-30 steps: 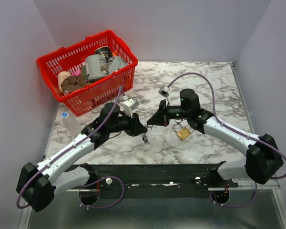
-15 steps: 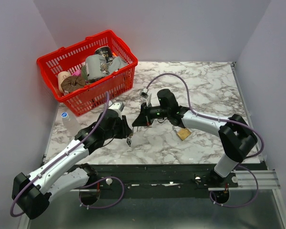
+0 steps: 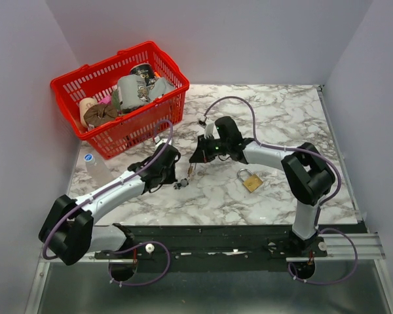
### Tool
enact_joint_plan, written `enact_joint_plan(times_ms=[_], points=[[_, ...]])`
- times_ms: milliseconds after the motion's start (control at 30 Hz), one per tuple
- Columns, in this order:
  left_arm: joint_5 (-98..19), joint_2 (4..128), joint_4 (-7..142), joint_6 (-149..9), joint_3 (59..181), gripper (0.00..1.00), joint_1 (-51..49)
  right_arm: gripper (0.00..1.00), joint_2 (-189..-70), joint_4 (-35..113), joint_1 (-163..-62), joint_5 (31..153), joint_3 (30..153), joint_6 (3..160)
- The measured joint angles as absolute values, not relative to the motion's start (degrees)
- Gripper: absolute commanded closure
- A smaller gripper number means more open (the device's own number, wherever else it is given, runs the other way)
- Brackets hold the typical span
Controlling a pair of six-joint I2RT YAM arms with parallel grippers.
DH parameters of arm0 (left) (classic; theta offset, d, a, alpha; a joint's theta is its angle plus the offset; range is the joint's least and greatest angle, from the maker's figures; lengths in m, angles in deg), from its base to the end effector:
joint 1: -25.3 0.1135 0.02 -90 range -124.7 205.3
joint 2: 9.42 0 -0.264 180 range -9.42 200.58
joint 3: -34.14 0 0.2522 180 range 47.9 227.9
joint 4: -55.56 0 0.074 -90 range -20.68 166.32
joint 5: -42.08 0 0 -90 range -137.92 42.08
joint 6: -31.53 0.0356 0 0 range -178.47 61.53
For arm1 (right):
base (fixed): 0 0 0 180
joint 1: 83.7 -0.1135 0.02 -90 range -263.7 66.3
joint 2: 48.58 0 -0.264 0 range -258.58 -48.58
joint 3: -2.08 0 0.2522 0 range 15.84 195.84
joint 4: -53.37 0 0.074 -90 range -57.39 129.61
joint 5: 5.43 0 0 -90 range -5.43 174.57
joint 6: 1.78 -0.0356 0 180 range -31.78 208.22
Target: Unlock with the key
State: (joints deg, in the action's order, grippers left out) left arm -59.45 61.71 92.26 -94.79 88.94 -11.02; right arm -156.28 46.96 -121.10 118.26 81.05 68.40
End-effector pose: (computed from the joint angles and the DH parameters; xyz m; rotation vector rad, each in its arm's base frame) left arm 0.1993 -0.1377 0.2054 -0.0841 2.4917 -0.2907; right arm 0.3107 0.2624 0.1841 -0.7076 2.2143 1.1811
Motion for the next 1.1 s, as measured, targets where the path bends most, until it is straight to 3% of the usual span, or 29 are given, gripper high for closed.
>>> enact_joint_plan(times_ms=[133, 267, 467, 767, 1100], points=[[-59.43, 62.46, 90.99, -94.48, 89.55, 0.79, -11.02, 0.99, -158.35, 46.64, -120.62, 118.28, 84.39, 69.12], [-59.23, 61.1, 90.14, -93.87, 89.57, 0.45, -10.93, 0.99, -161.28, 46.37, -120.32, 118.63, 87.41, 69.19], [-59.06, 57.28, 88.89, -93.65, 89.15, 0.24, -10.43, 0.99, -166.35, 46.42, -120.21, 121.78, 91.32, 68.58], [-58.86, 57.91, 87.32, -93.65, 87.12, 0.16, -9.9, 0.99, -168.19, 46.77, -119.92, 127.2, 93.68, 69.98], [-58.07, 63.07, 84.37, -93.37, 86.66, 0.17, -9.9, 0.99, -170.0, 45.37, -116.14, 129.34, 93.2, 70.28]])
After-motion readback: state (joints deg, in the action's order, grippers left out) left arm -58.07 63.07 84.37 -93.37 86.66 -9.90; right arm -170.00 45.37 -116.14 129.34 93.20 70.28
